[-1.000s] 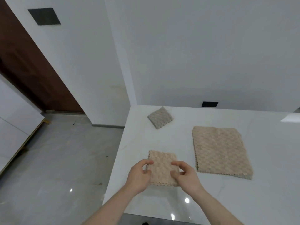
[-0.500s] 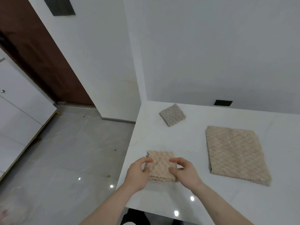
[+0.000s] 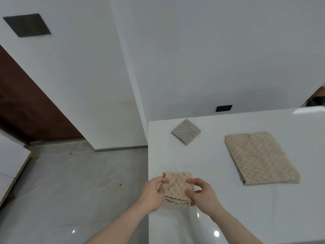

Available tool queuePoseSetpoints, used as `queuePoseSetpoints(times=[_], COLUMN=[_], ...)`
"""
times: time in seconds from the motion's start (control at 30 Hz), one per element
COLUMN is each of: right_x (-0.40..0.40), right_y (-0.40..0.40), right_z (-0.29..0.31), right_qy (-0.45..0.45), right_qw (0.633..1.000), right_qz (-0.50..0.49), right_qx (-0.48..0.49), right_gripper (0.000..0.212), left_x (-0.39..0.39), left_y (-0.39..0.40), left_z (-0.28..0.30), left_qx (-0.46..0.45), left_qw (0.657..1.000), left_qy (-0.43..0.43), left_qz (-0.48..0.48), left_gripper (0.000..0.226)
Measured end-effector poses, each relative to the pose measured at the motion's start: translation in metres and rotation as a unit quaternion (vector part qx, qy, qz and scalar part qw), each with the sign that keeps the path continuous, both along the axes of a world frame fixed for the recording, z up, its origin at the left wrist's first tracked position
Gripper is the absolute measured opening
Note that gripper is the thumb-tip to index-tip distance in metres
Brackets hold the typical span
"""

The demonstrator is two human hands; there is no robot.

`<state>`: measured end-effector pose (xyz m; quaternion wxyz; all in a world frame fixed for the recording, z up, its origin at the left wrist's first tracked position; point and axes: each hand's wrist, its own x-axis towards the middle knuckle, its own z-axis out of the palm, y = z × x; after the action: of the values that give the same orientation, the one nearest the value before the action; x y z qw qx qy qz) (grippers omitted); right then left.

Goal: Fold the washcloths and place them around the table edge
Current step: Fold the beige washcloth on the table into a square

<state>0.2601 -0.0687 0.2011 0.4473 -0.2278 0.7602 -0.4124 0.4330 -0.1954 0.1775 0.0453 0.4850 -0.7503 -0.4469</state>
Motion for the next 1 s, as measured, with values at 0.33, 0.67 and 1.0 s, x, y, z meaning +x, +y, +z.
queuePoseSetpoints(times=[0.33,0.67,1.0], right_x=[0.028,0.048,0.063], right_y=[0.013,0.017,-0.045], right_z=[-0.006,-0.029,-0.053], right_qy=[0.013,-0.046,-0.049], right_qw=[0.999,0.994,0.986], right_qz=[-0.045,-0.099,-0.156], right_qx=[0.015,-0.003,0.035], right_gripper=[0.028,0.028,0.038], left_x=[0.013,0.024,0.012], left_y=[-0.005,-0.009,-0.082], left_z=[-0.008,-0.016,-0.043], left_qx=[0.013,0.023,0.038], left_qw=[0.999,0.998,0.991], left_qy=[0.011,-0.015,-0.039], left_qz=[-0.032,-0.047,-0.123], left_gripper=[0.031,0.029,0.044])
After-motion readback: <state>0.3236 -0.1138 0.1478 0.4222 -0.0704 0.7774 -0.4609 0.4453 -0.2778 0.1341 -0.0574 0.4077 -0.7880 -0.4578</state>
